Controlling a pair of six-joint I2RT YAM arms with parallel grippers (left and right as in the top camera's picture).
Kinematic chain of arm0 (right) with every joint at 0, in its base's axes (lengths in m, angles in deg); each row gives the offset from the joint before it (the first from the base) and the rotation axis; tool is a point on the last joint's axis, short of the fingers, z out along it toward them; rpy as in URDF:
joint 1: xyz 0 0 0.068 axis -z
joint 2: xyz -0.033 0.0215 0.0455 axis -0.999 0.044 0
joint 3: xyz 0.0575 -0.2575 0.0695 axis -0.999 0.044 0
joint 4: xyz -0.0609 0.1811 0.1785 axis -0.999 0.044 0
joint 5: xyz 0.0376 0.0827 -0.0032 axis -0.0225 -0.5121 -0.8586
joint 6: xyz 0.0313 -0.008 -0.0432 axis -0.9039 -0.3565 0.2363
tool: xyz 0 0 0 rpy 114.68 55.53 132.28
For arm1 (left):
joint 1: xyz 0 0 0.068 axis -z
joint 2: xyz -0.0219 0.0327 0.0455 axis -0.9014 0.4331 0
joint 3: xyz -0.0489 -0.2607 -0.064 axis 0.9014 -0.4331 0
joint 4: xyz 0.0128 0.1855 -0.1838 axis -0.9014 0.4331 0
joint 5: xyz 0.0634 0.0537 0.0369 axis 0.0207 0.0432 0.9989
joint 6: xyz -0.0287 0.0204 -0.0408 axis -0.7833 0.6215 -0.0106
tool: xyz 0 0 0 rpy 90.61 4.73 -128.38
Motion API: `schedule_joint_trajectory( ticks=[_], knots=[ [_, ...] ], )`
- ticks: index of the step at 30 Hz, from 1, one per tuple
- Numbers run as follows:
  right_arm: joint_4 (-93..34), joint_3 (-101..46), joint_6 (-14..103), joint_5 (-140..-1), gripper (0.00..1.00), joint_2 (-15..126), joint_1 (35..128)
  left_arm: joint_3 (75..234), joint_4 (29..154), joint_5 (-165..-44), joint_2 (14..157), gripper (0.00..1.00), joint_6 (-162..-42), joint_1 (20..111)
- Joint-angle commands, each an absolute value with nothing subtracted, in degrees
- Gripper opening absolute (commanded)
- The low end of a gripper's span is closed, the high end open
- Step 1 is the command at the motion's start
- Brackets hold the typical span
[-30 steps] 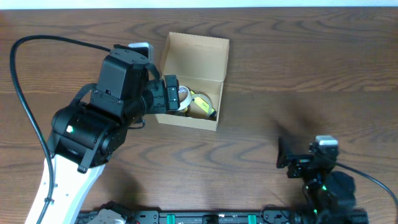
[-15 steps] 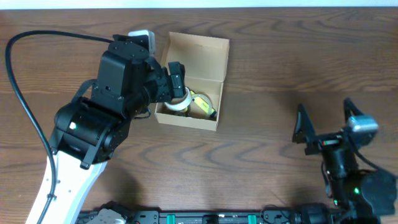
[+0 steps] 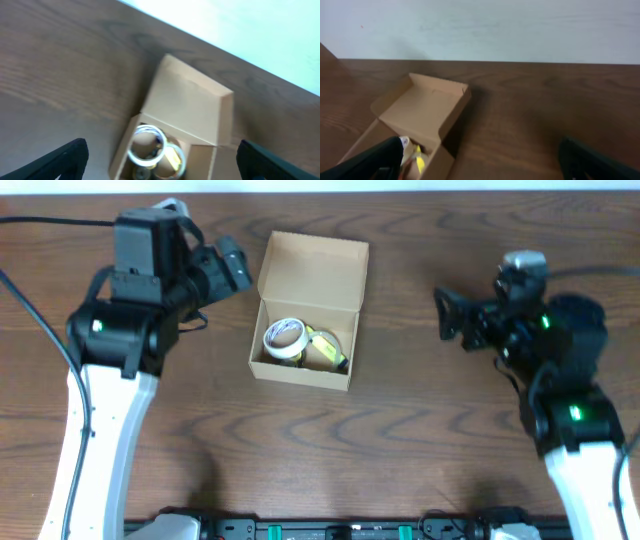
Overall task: Pack container
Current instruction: 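Raise both grippers to the box lid flaps on either side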
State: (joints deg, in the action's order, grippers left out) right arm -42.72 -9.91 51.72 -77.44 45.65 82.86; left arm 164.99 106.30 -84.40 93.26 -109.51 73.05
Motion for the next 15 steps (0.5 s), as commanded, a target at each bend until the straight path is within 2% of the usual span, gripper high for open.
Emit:
schedule_joint_trajectory(
  ticks=[1,2,4,5,7,12,15],
  knots=[
    [-42.63,-15.5,50.65,-80.06,0.65,54.52,83.34,164.73,103.77,-90.01,96.83,0.91,-109.84,68.22],
    [-42.63,-16.51,50.63,-80.04,0.55,56.93,83.34,164.73,102.5,-91.3,98.33,0.82,-109.86,66.8],
    [-42.63,-17.73,50.35,-80.13,0.43,60.91,83.34,164.73,100.58,-93.25,100.87,0.68,-109.84,64.94],
    [-42.85,-18.04,49.6,-80.13,0.31,62.79,83.34,164.73,99.59,-94.06,102.36,0.57,-109.86,64.11],
    [-43.29,-18.13,47.42,-80.13,0.03,65.56,83.4,164.73,98.13,-95.17,104.96,0.42,-109.86,63.06],
    [-43.84,-18.13,42.08,-80.46,0.01,70.06,84.1,164.73,94.9,-95.19,110.86,0.07,-110.78,62.43],
    [-45.72,-18.13,38.72,-83.54,0.01,73.56,84.52,164.73,91.92,-95.06,115.47,0.06,-112.44,62.43]
  ],
)
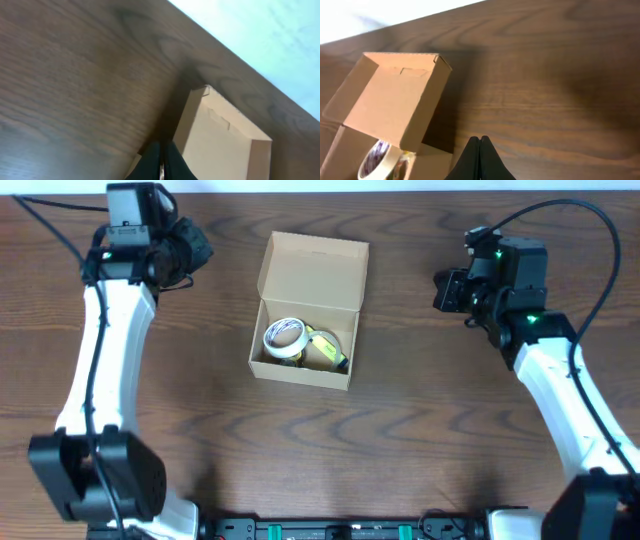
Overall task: Pack container
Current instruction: 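Raise both grippers to the box lid flaps on either side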
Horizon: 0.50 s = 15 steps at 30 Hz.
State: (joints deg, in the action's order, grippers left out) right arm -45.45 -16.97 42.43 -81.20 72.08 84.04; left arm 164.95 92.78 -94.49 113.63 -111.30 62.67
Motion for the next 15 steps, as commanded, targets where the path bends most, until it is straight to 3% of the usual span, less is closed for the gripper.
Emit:
schedule_joint_trajectory(
  ticks=[1,15],
  knots=[
    [-46.79,-18.13,37.06,-85.0,0.01,75.11,84.52,164.73,91.2,-95.08,117.24,0.06,-112.46,62.4],
    [-59.31,-18.13,26.13,-106.05,0.01,94.72,84.52,164.73,88.45,-116.22,133.76,0.06,-120.22,59.21]
  ],
)
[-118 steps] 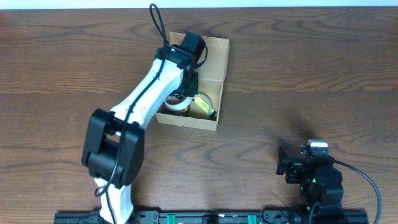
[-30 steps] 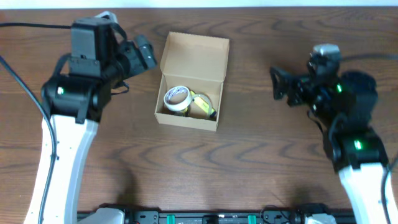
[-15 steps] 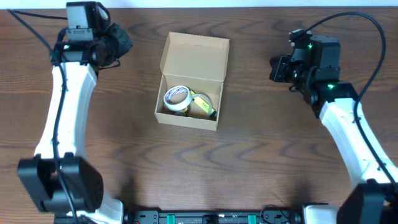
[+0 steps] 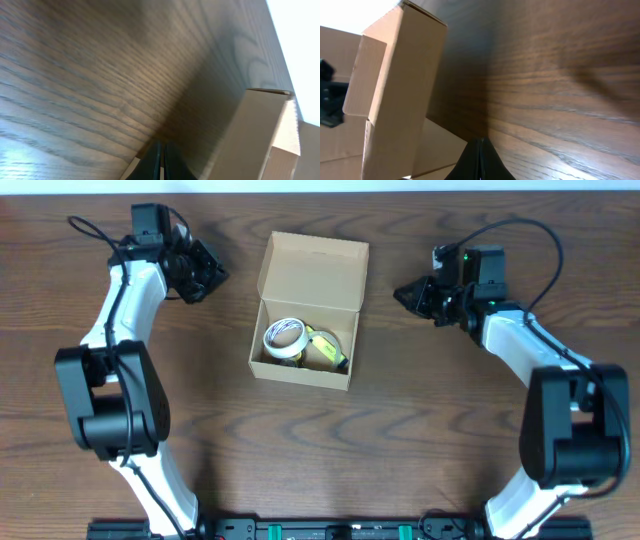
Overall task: Pack container
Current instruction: 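Raise both grippers to the box lid flaps on either side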
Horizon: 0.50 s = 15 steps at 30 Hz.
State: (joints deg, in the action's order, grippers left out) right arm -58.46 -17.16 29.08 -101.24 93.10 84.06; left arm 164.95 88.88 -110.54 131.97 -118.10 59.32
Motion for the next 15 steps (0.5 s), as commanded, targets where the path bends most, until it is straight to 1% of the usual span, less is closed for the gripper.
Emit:
schedule_joint_trajectory(
  ticks=[1,7,15],
  knots=[
    [-59.97,-18.13,25.93,-106.64,0.01,95.48,84.52,164.73,87.9,-117.6,134.57,0.06,-120.64,59.19],
    [-64.19,-18.13,22.56,-109.48,0.01,99.24,84.39,164.73,82.81,-126.69,139.78,0.06,-125.18,59.17],
    [-71.07,-18.13,18.0,-109.53,0.01,100.66,82.7,164.73,81.04,-128.31,141.44,0.06,-126.01,59.91]
  ],
)
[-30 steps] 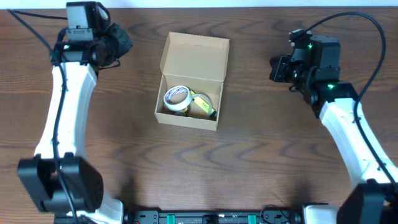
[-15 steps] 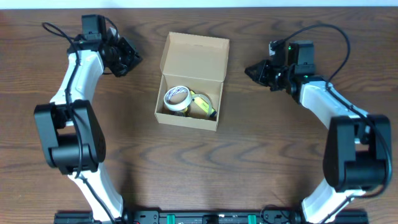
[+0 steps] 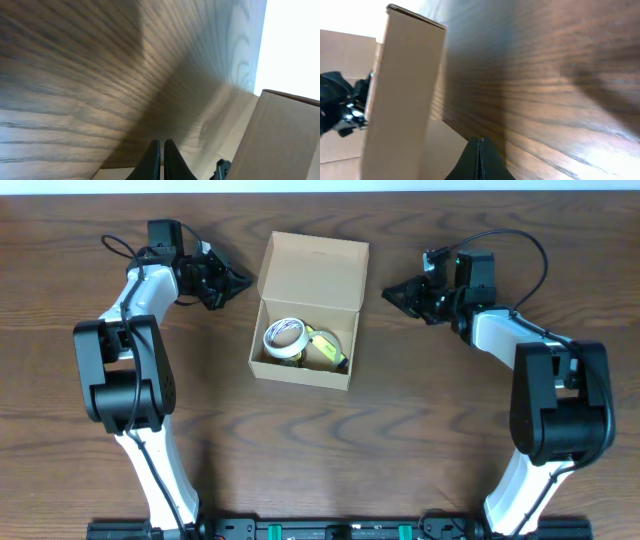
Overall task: Pack container
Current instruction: 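Raise both grippers to the box lid flaps on either side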
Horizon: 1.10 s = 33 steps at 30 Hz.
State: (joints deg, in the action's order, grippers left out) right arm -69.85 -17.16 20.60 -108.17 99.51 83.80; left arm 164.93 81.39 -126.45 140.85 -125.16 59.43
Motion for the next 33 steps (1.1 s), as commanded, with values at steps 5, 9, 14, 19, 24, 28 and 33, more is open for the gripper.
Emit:
schedule_joint_trajectory(
  ticks=[5,9,14,19,24,28,33],
  knots=[
    [-74.92,-18.13,15.53,-109.0,0.01,102.13,80.72,164.73,79.81,-128.31,141.44,0.05,-126.6,61.59],
    [-75.66,-18.13,15.02,-107.49,0.01,102.13,80.06,164.73,79.49,-128.31,141.44,0.06,-126.58,62.36],
    [-76.67,-18.13,14.02,-106.92,0.01,102.13,79.78,164.73,79.03,-129.2,141.44,0.06,-126.58,63.17],
    [-78.83,-18.13,13.19,-106.92,0.01,102.13,78.81,164.73,78.59,-130.95,141.44,0.06,-126.56,63.76],
    [-80.12,-18.15,13.38,-107.03,0.01,102.13,78.22,164.73,77.98,-135.41,141.44,0.06,-126.32,63.65],
    [-89.45,-18.41,14.08,-110.9,0.01,102.11,78.36,164.8,77.87,-137.75,141.41,0.06,-123.96,63.61],
    [-90.48,-20.68,13.23,-113.55,0.01,102.06,78.51,166.61,77.91,-140.11,141.41,0.06,-121.42,63.32]
  ],
)
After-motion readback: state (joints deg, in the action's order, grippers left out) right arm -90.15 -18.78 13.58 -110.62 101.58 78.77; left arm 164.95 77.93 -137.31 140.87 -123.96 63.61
